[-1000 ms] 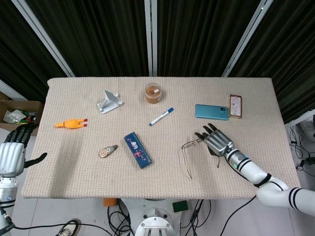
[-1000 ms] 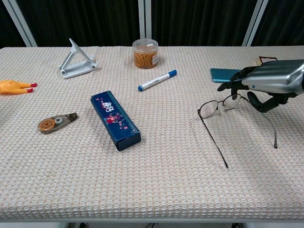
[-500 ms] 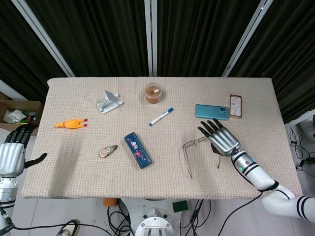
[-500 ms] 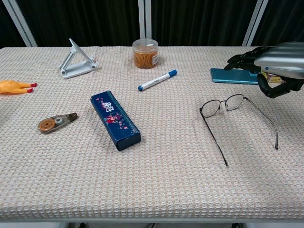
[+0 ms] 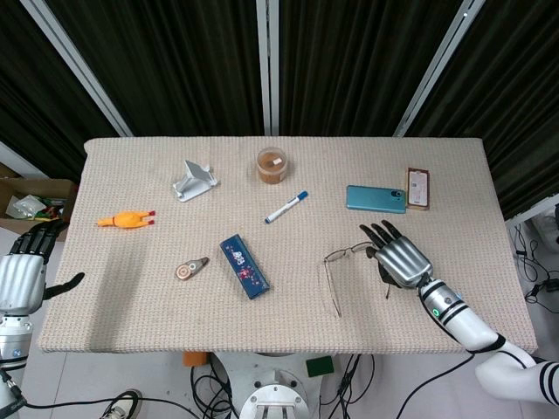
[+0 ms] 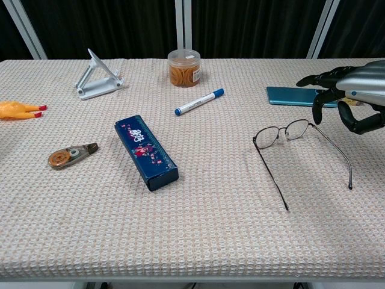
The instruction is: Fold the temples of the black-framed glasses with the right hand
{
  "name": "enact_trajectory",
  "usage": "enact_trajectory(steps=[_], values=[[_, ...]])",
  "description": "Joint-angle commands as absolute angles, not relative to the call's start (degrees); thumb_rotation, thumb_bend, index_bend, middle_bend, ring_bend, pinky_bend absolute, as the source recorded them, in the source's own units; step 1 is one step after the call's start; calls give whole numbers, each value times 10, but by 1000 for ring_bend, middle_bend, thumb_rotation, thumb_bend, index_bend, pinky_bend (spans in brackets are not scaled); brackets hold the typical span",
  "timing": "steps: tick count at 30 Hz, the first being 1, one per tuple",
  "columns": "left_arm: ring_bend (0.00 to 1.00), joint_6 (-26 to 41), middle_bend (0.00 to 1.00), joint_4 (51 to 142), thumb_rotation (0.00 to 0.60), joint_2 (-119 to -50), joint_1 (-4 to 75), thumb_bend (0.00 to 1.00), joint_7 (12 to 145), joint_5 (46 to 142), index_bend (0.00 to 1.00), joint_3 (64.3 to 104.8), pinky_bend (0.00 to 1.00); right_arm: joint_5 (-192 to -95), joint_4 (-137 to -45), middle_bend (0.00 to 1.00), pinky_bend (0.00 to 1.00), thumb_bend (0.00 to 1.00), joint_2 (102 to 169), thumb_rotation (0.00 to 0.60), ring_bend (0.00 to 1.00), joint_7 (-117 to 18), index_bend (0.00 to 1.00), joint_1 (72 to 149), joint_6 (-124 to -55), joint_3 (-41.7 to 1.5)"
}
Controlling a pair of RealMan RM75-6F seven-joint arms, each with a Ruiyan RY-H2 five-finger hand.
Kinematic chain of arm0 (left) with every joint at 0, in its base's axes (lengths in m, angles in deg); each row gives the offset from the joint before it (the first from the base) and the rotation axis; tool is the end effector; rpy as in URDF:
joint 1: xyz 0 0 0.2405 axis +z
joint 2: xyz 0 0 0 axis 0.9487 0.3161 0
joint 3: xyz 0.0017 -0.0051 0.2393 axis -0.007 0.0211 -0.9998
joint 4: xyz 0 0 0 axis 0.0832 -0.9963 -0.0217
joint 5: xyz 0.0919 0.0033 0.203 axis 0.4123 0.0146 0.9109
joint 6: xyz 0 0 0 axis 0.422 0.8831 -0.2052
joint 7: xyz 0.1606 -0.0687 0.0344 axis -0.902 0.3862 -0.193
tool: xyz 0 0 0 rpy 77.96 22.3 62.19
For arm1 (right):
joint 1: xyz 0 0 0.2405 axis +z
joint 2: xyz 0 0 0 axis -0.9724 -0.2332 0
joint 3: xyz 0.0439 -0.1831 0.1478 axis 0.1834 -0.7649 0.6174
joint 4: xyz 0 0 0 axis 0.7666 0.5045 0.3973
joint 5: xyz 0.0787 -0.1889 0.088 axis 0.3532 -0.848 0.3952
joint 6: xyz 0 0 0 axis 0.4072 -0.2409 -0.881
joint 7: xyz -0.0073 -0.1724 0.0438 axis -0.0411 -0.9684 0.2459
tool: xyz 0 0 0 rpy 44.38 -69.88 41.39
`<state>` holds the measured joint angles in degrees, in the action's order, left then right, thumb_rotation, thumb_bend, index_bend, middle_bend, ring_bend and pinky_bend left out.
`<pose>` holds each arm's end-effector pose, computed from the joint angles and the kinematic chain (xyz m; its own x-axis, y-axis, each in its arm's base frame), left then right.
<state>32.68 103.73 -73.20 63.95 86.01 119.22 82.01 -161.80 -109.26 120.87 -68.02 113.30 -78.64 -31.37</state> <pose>-0.3085 0.2414 0.1413 0.3510 -0.1511 0.9241 0.9304 -0.0550 -0.3624 -0.1996 -0.3178 0.0190 0.7172 -0.2430 0.6532 -0.6626 -0.5283 0.5309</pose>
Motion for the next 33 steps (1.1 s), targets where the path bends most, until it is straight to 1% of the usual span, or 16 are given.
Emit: enact_trajectory(steps=[1,4,11,27,33], values=[[141,327,151,1036,600,-732,640,15,861,1191,167,821,230,-1610,-1076,0,0,1000,1225,481,0,-676,399,1136,-775,-308],[141,327,151,1036,600,-731,641,15,862,1190,167,821,230,-1601,-1057,0,0,1000,1242,480,0,-672,355,1144,-759,-303],[141,324,151,1033,600,-732,640,14,865,1188,167,822,230,-1598,-1028,0,0,1000,1273,481,0,-667,331,1161,-732,-297],[141,319,152,1027,600,-732,637,14,874,1187,167,825,230,-1576,-996,0,0,1000,1308,481,0,-687,327,1184,-701,-284],[141,312,151,1029,600,-732,633,15,873,1189,169,824,230,-1558,-974,0,0,1000,1322,481,0,-694,328,1204,-674,-275]])
